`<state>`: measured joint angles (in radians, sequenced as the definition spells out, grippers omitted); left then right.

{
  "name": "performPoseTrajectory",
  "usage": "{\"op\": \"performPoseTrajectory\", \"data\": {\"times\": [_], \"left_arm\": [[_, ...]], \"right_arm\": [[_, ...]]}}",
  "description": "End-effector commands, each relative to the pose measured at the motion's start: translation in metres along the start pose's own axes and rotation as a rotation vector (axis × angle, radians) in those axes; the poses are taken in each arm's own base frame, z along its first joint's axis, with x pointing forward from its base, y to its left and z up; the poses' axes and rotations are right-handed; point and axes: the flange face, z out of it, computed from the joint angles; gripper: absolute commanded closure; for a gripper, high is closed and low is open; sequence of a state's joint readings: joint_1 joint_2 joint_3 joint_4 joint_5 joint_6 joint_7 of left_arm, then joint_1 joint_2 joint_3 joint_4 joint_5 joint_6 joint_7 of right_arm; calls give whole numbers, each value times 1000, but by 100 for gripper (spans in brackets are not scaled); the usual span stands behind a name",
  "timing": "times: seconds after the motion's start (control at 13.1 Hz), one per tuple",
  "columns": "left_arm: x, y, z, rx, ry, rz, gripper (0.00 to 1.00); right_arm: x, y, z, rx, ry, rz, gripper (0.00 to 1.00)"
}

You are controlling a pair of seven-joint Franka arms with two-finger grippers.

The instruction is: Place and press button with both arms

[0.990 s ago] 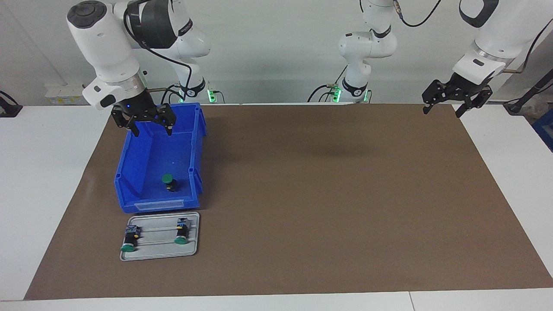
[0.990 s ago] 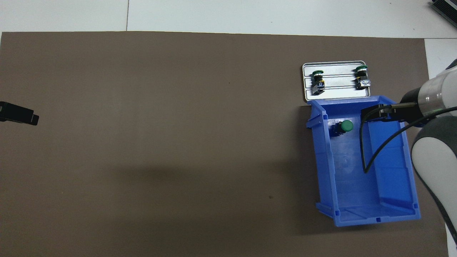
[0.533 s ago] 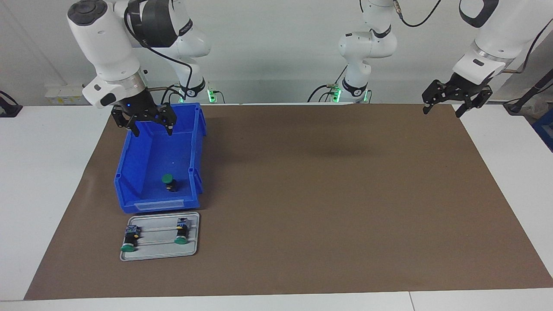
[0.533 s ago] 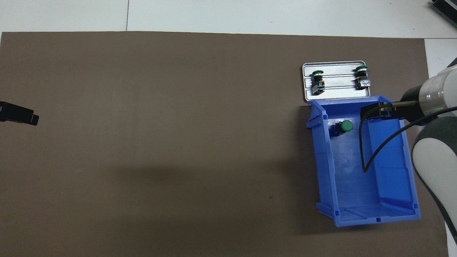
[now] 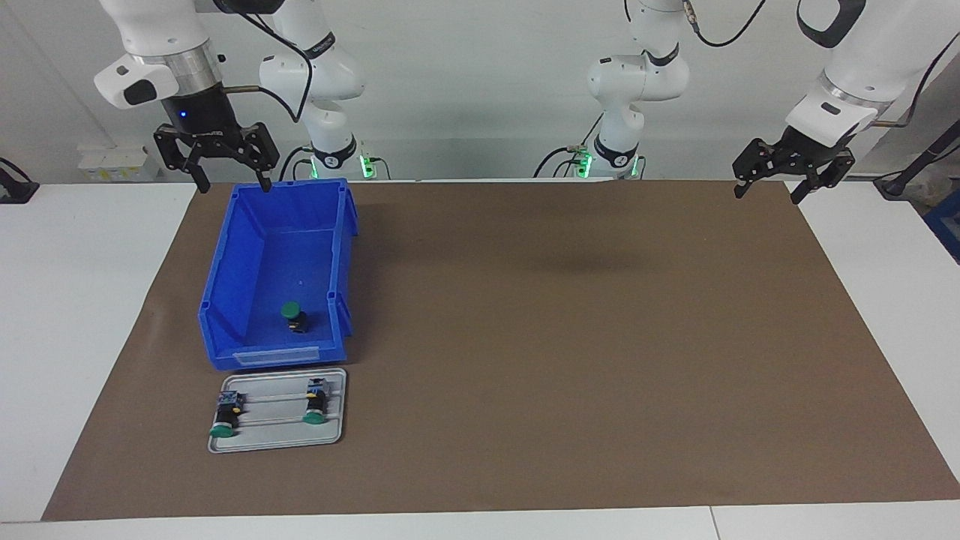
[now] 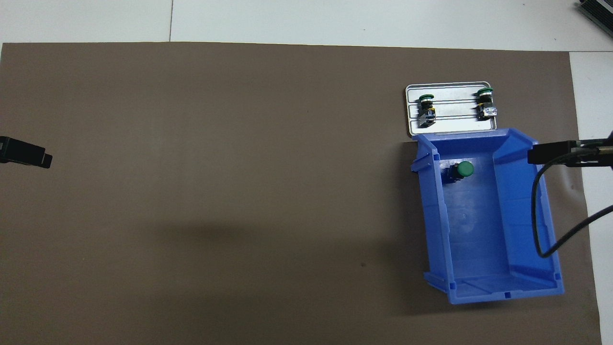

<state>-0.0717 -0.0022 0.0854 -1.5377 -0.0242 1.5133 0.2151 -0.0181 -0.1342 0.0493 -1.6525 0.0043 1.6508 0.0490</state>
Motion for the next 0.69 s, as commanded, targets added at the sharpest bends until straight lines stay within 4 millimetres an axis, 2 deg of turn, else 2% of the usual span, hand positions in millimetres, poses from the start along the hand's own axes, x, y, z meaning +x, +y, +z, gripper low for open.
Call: {"op": "performPoseTrajectory", "data": {"times": [0.0,0.15,0.3,0.61], "left_arm": [[-9,-2,-1,13,-2,8,0],[-9,-2,-1,13,-2,8,0],[-9,-2,-1,13,-2,8,0],[-9,-2,-1,13,-2,8,0]], "right_arm": [[7,-1,-11,11,-38,-13,0],[6,-1,-8,18,-60,-7,0],[6,9,-5,18,-55,-4,0],[5,3,-5,18,-52,-13,0]]}}
